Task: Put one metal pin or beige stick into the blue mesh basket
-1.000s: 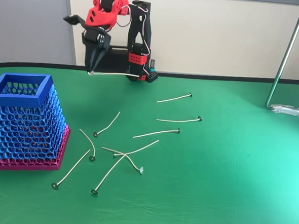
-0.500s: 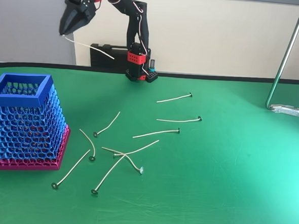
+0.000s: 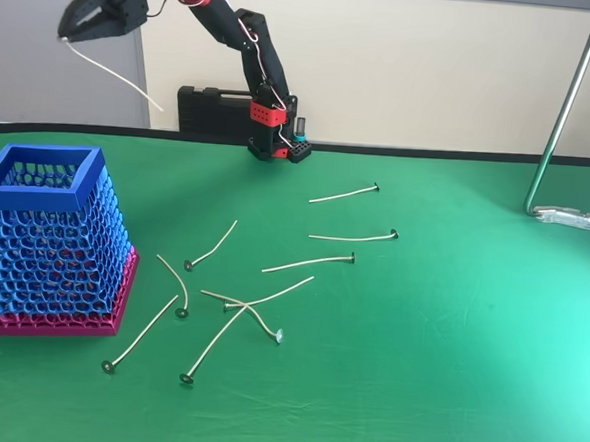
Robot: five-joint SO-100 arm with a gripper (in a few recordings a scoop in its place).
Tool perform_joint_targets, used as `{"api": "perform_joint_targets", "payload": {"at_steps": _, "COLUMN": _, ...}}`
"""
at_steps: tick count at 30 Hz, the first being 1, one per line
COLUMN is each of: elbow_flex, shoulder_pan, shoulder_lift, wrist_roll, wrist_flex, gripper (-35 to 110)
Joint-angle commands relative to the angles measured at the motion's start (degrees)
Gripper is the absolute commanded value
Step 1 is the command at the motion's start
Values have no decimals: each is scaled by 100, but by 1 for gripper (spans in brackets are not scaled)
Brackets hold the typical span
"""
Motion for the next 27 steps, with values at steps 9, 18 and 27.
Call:
{"api": "perform_joint_targets", "payload": {"at_steps": 9, "elbow_flex": -1485, "shoulder_pan": -149, "shoulder_lift": -1248, "wrist_roll": -466, "wrist_flex": -914, "gripper": 1}}
{"api": "perform_joint_targets", "payload": {"at_steps": 18, "elbow_flex": -1512, "shoulder_pan": -141, "shoulder_lift": -1714, "wrist_roll": -870, "wrist_flex": -2162, "gripper": 1}}
{"api": "perform_joint_targets", "payload": {"at_steps": 27, "elbow_flex": -932, "shoulder_pan": 325, "shoulder_lift": -1608, "wrist_roll": -1222, "wrist_flex": -3313, "gripper": 1}}
